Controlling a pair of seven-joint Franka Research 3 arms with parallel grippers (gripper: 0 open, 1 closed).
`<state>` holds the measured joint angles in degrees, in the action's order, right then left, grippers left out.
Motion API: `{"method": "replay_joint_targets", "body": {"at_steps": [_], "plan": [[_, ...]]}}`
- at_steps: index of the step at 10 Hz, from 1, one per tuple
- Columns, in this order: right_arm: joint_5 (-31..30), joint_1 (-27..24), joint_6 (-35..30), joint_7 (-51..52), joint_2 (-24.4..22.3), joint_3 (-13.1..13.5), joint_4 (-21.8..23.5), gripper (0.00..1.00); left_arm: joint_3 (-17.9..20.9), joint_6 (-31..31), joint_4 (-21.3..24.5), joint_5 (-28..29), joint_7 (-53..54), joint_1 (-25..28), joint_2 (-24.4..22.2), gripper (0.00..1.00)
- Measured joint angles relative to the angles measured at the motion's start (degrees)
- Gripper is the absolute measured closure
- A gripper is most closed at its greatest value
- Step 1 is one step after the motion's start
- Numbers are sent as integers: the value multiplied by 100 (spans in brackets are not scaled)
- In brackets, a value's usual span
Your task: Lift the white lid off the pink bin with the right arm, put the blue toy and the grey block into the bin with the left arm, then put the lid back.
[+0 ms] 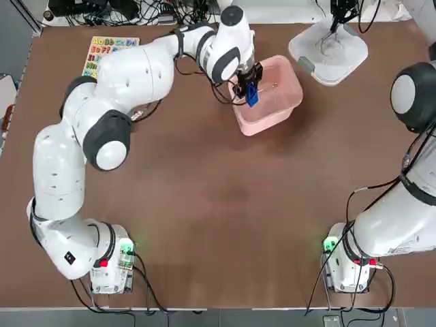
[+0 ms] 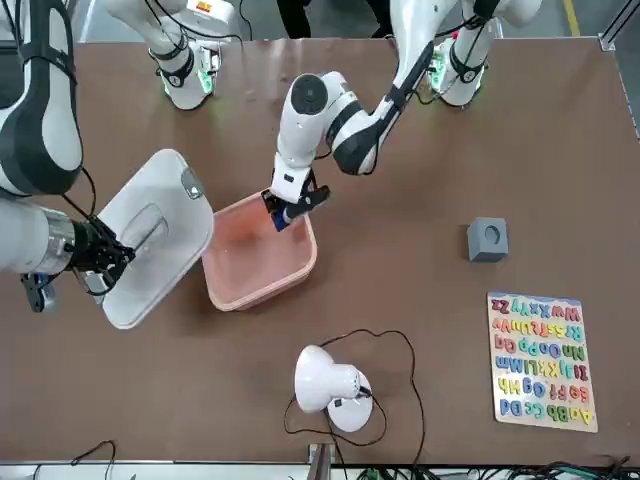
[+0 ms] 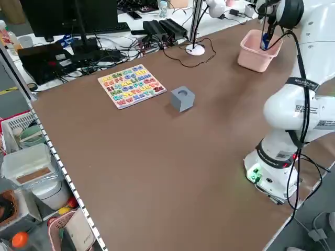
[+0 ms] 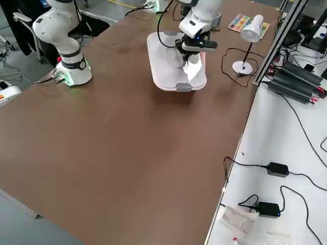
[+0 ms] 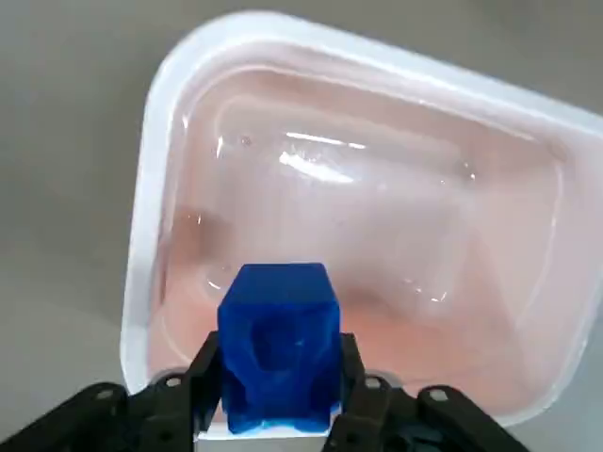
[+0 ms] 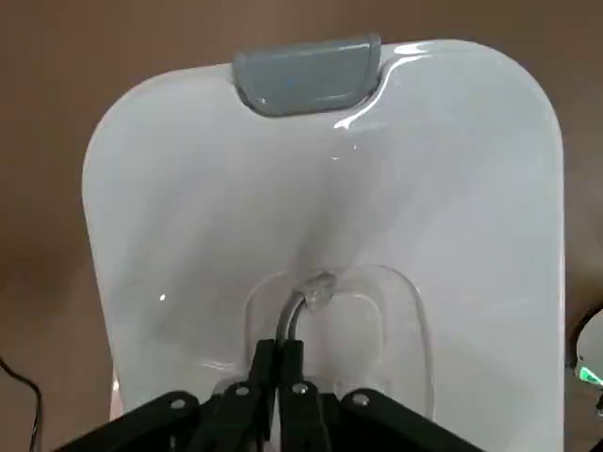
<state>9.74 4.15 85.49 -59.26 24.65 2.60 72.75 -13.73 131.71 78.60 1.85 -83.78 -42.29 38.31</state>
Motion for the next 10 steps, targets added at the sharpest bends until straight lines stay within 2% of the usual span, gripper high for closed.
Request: {"method": "replay_joint_targets", "body": {"at_steps": [1, 3, 4, 5, 7, 8, 9, 10], "plan": [[-5, -31, -2, 53, 0, 1, 0, 94, 15, 0, -46, 15, 0, 27, 2, 35], [-9, -66, -4, 146, 0, 1, 0, 94, 46, -12, -143, 27, 5, 136, -23, 23], [-9, -81, -5, 164, 0, 1, 0, 94, 59, -89, -163, 27, 4, 234, -65, 11], [-9, -90, -5, 191, 0, 2, -1, 94, 61, -543, -195, 30, 12, 435, -184, 7], [-11, -96, -7, 276, 0, 2, -3, 94, 39, -1928, -192, 31, 536, 1081, -641, 7], [-15, -104, -15, 310, 0, 2, -3, 94, 30, -2238, -33, 31, 823, 1380, -908, 7], [-15, -121, -32, 336, 0, 3, -3, 94, 20, -2280, 391, 31, 1175, 1637, -1240, 7], [-16, -136, -49, 350, 0, 2, -3, 94, 2, -2162, 1008, 31, 1627, 1891, -1629, 7]]}}
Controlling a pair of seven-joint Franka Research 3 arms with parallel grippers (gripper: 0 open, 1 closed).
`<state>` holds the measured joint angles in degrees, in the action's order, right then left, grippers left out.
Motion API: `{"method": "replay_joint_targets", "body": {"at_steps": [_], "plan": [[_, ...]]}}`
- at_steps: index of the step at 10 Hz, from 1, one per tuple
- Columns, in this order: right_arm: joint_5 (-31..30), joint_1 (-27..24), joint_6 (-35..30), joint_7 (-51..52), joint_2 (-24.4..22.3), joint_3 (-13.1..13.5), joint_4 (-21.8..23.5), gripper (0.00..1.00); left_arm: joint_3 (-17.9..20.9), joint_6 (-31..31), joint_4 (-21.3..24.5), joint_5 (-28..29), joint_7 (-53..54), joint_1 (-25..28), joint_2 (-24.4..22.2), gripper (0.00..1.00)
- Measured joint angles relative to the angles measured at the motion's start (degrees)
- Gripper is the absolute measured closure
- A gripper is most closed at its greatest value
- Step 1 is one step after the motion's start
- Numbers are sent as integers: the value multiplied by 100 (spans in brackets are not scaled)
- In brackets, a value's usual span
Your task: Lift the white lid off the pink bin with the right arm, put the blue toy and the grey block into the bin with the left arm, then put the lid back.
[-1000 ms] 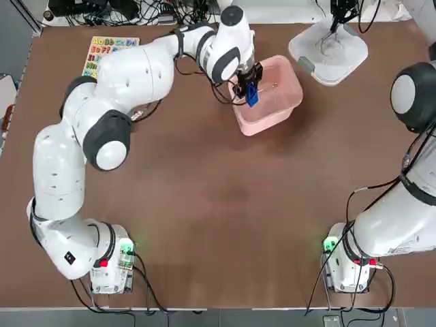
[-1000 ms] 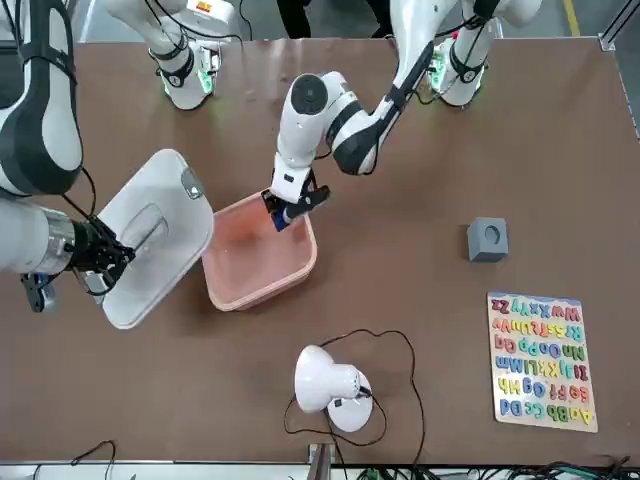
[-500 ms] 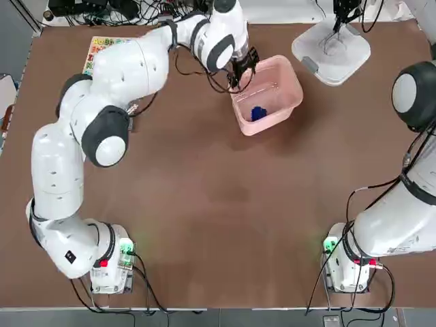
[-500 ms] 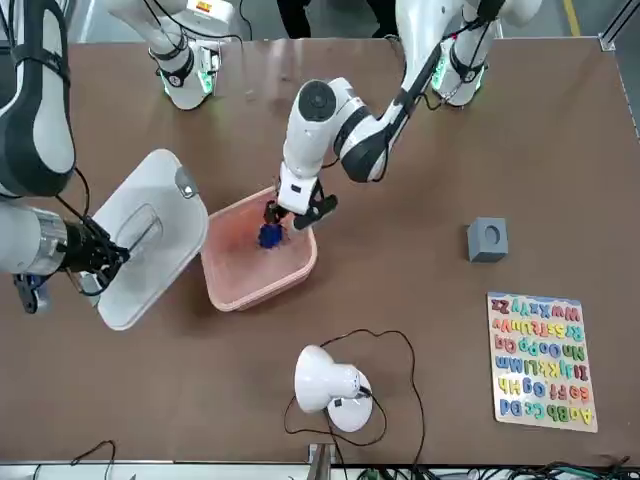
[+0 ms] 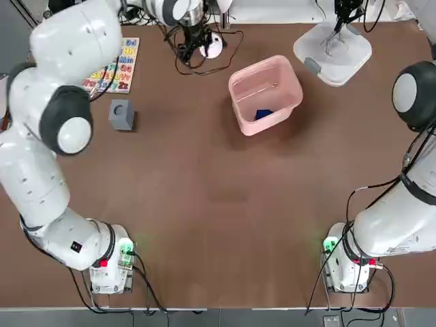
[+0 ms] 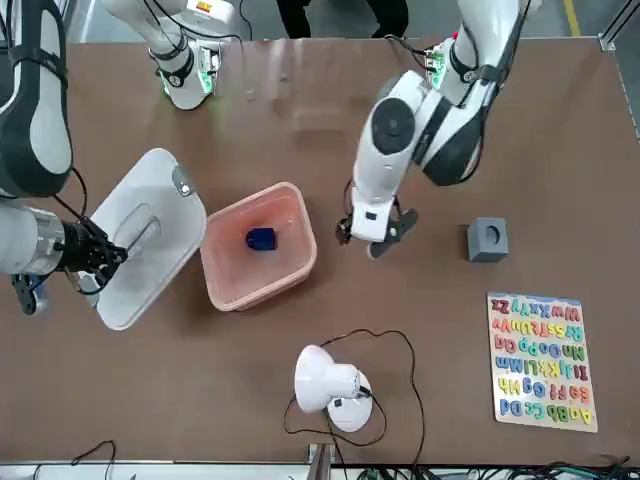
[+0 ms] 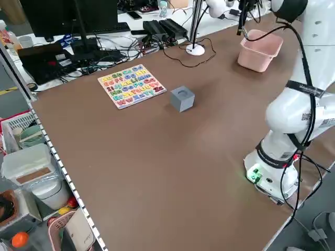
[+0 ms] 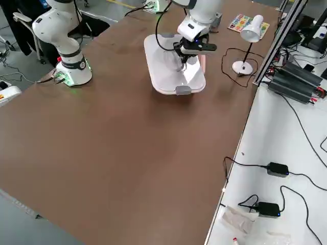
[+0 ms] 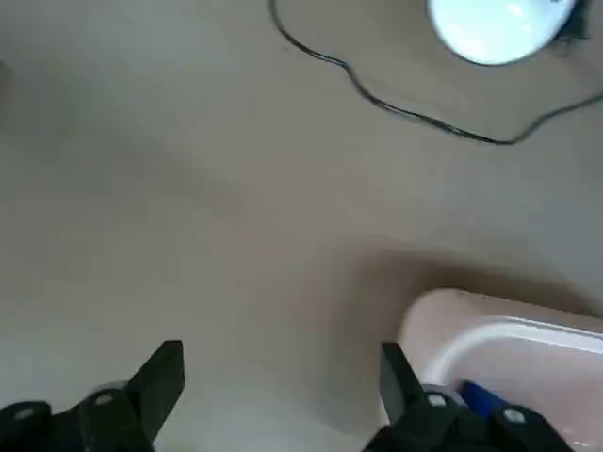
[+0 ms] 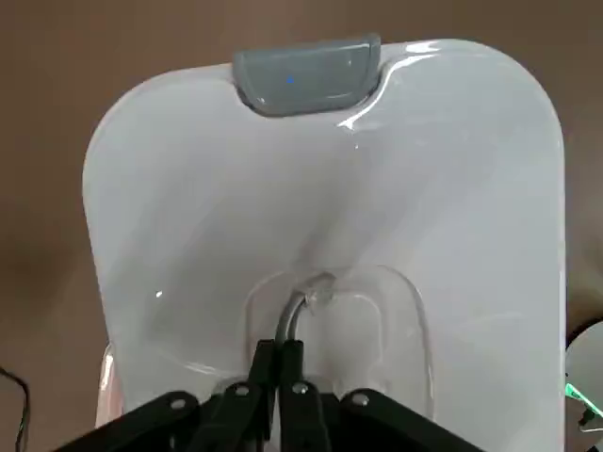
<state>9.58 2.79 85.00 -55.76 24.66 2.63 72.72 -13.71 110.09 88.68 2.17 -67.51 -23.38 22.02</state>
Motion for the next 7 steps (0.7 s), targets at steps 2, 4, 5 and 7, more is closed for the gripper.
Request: {"method": "replay_joint_targets", "body": {"at_steps": [2, 4, 5, 7], "plan": [[0, -8, -13, 10, 0, 0, 0, 94, -23, 1022, 1713, 3, 802, 524, -956, 7], [0, -9, -15, 11, 0, -2, 0, 94, -26, 1809, 3419, 13, 1902, 1112, -1972, 7], [0, -9, -15, 11, 0, -2, 0, 94, -19, 2083, 3983, 13, 2414, 1482, -2295, 7], [0, -8, -15, 11, 0, -4, -1, 94, -16, 2914, 4739, 307, 3226, 2192, -2422, 7]]}}
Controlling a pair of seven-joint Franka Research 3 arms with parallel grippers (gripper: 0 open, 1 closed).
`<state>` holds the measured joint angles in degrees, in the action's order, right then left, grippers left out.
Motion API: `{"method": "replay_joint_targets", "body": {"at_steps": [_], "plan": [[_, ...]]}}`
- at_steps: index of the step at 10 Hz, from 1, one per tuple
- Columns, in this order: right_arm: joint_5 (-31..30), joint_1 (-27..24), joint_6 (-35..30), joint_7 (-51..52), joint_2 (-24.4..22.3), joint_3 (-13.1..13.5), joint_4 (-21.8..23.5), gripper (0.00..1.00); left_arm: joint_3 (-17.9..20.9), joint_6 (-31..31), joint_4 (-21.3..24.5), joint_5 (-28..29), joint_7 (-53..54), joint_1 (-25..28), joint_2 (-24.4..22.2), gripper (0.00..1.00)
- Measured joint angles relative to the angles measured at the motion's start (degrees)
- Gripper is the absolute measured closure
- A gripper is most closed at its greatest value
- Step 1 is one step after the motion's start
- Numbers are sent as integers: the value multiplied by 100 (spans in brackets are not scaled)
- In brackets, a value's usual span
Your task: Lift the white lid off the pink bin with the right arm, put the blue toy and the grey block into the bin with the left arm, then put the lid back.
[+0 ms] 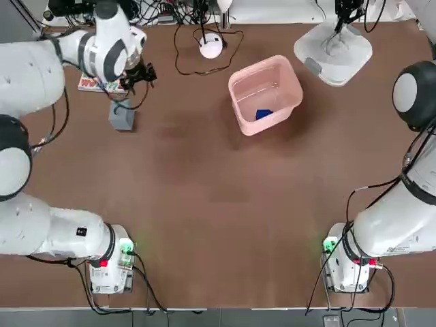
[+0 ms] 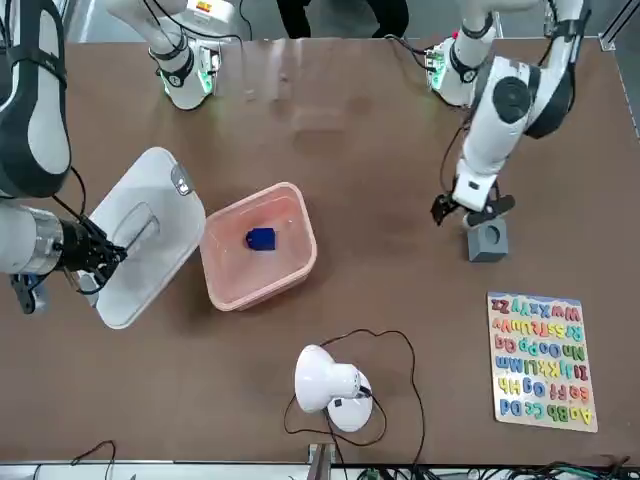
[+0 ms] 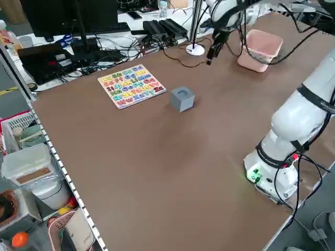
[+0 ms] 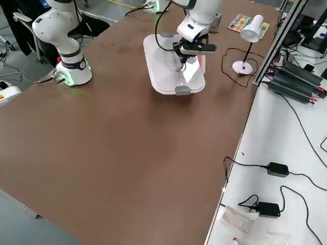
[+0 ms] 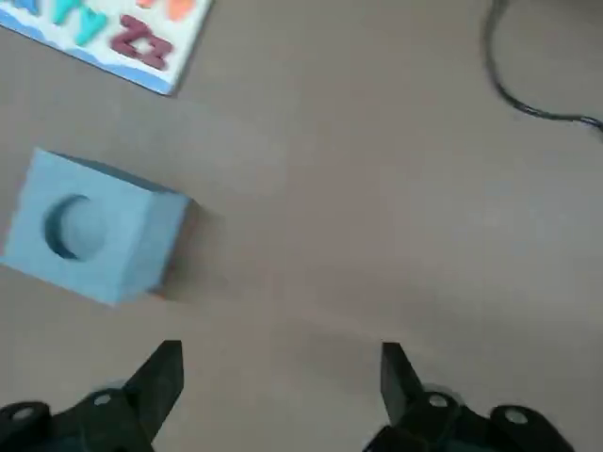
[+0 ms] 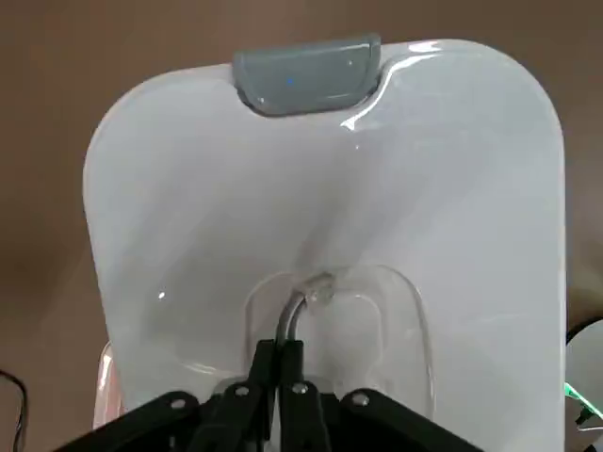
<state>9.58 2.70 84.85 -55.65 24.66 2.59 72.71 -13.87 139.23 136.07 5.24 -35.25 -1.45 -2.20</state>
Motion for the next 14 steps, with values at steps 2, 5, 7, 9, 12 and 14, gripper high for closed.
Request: {"method": "replay_joint_targets", "body": {"at_steps": [2, 5, 7, 9, 12, 14], "plan": [[0, 0, -2, 0, 0, -3, 0, 94, 4, 562, 448, 274, 946, 644, 139, 8], [0, 3, -16, 0, 1, -13, 1, 94, 2, 1571, 537, 673, 1238, 1045, 879, 11], [0, 5, -21, 0, 3, -18, 2, 94, 2, 1784, 531, 1032, 1244, 1165, 1302, 12], [0, 6, -22, 0, 3, -21, 2, 94, 2, 1821, 508, 1132, 1246, 1296, 1364, 16], [0, 6, -28, 0, 3, -22, 3, 94, -6, 1816, 466, 1152, 1246, 1370, 1339, 55], [0, 6, -66, 0, 3, -23, 5, 94, -33, 1773, 402, 1152, 1240, 1367, 1308, 70]]}}
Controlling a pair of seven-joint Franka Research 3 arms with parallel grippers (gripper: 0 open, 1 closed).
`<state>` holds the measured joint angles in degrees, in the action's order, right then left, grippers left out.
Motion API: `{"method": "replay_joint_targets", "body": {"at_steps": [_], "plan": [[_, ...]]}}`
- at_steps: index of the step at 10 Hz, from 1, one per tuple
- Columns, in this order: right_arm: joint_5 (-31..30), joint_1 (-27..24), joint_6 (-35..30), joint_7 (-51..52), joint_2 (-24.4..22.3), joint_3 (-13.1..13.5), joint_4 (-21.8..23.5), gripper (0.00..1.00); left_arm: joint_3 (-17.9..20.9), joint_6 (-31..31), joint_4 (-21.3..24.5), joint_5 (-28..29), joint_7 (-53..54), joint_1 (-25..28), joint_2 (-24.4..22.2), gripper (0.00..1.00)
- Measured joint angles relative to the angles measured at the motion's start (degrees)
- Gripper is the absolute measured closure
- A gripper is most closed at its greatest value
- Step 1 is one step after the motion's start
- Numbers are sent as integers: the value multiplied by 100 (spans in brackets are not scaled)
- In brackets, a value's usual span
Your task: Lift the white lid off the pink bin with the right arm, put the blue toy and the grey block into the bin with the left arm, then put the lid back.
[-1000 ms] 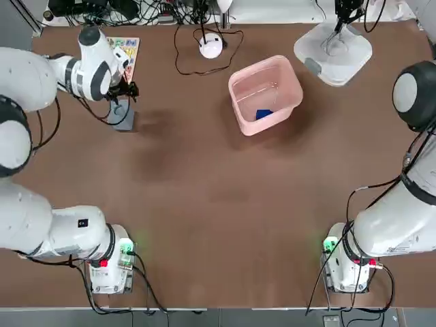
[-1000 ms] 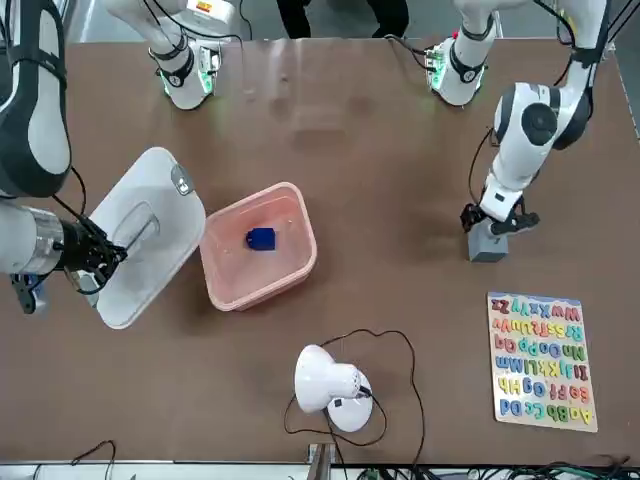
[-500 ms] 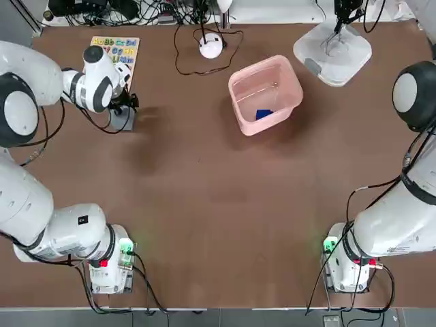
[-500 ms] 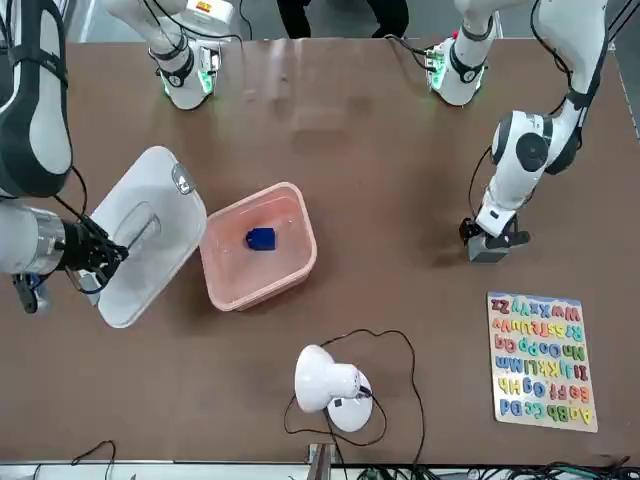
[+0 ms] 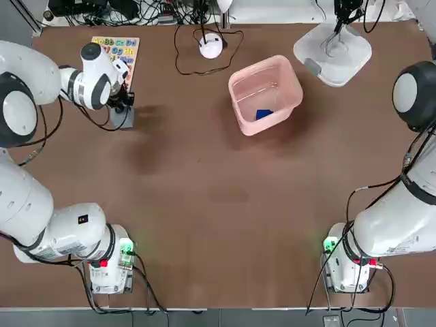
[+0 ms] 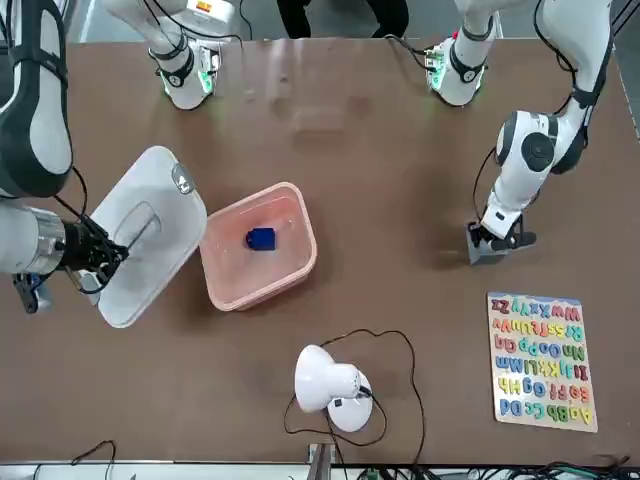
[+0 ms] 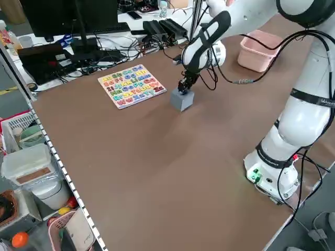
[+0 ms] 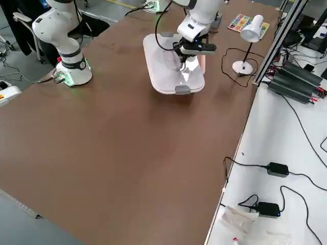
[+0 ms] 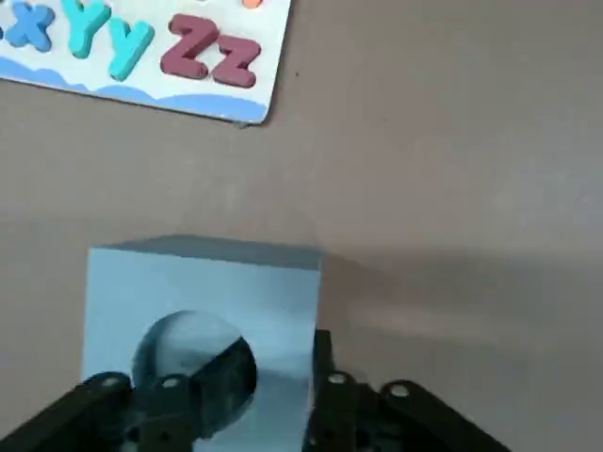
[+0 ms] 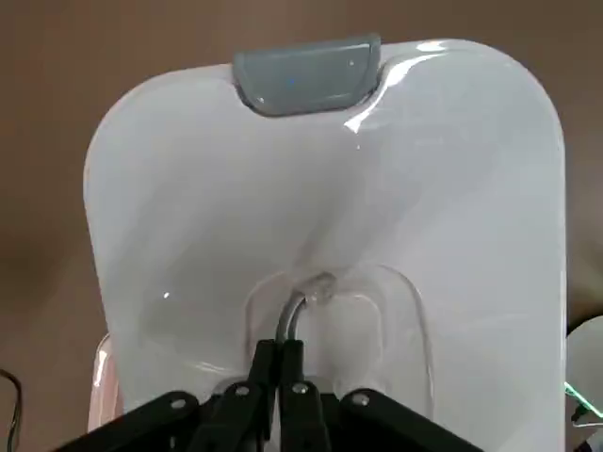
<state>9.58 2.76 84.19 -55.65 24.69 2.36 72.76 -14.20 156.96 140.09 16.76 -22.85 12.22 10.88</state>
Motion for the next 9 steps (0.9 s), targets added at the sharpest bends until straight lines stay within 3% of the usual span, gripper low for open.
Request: {"method": "replay_joint_targets", "body": {"at_steps": [2, 4, 5, 7, 9], "plan": [[0, -1, -35, 0, 0, 0, 1, 94, -216, -894, -345, -43, -108, 11, -236, 70], [0, -2, -38, 0, 0, 1, 1, 94, -851, -2216, -1174, -236, -815, -13, -407, 70], [0, -2, -39, 0, 0, 1, 1, 94, -1155, -2589, -1562, -505, -1168, -44, -408, 70], [0, -2, -40, 0, 0, 1, 2, 94, -1716, -2759, -2131, -1366, -1848, -68, -369, 70], [0, -3, -41, 0, 1, 1, 3, 94, -2357, -2941, -2790, -1734, -3161, -165, -214, 70]]}}
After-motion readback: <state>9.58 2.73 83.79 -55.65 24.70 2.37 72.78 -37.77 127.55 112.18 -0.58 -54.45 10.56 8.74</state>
